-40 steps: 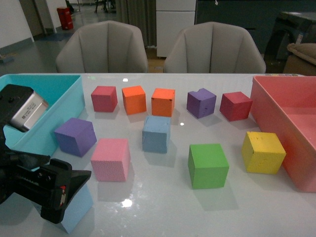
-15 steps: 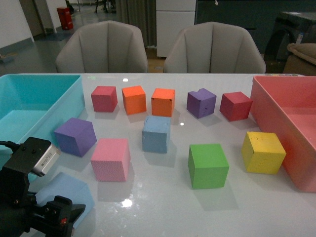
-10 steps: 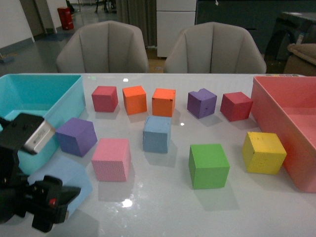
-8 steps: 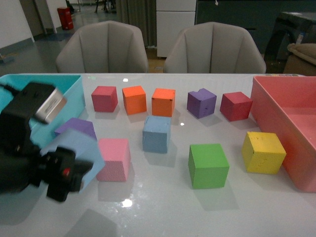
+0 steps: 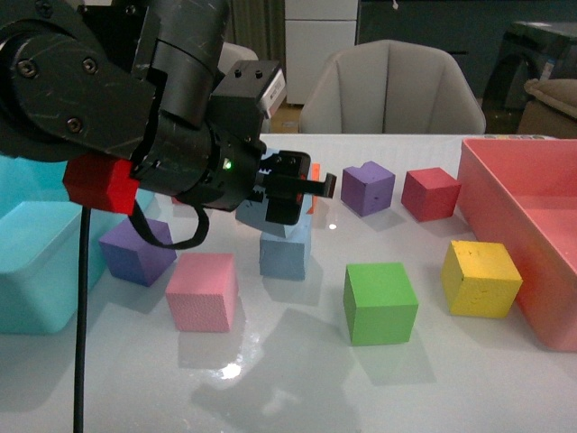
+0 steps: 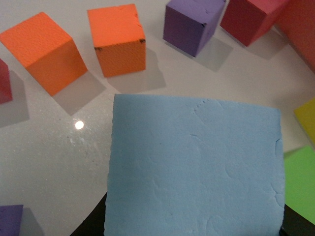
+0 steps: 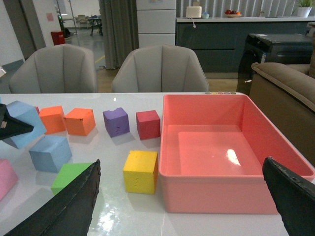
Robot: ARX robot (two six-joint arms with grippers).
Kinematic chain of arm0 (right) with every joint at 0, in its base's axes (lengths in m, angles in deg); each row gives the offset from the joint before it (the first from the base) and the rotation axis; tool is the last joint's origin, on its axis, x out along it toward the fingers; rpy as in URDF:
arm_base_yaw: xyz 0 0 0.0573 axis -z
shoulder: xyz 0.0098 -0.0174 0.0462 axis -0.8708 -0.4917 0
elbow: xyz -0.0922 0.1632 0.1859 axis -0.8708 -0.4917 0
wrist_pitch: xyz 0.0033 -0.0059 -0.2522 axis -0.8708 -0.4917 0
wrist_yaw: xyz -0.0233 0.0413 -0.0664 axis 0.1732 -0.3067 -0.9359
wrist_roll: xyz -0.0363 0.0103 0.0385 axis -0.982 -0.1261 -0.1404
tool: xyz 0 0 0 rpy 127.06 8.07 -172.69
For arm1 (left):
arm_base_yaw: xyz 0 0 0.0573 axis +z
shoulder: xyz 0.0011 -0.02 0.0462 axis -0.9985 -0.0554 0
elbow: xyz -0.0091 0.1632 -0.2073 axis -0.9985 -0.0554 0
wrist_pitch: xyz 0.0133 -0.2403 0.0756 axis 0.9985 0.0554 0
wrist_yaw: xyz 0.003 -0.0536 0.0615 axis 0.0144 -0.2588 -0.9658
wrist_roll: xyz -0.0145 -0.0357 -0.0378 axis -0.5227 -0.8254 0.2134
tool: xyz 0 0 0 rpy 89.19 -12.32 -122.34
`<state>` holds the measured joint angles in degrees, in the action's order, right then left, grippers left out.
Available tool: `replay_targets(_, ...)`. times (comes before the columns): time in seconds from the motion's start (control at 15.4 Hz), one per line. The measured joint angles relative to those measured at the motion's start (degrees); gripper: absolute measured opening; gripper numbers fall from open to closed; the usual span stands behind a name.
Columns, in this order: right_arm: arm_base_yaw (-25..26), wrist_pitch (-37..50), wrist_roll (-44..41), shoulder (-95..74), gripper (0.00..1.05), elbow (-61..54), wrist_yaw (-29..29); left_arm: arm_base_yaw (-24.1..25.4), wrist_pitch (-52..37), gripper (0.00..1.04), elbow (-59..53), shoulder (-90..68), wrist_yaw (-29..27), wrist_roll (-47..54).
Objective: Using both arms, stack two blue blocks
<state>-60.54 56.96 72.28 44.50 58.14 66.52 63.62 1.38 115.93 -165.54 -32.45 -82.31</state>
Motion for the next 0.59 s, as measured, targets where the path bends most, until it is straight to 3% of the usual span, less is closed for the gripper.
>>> replay_targets(0.59,0.0,0.0,0.0,0.0,0.98,0.0,0.0,-2.8,4.5,0.49,10.1,-9.0,-7.8,-8.6)
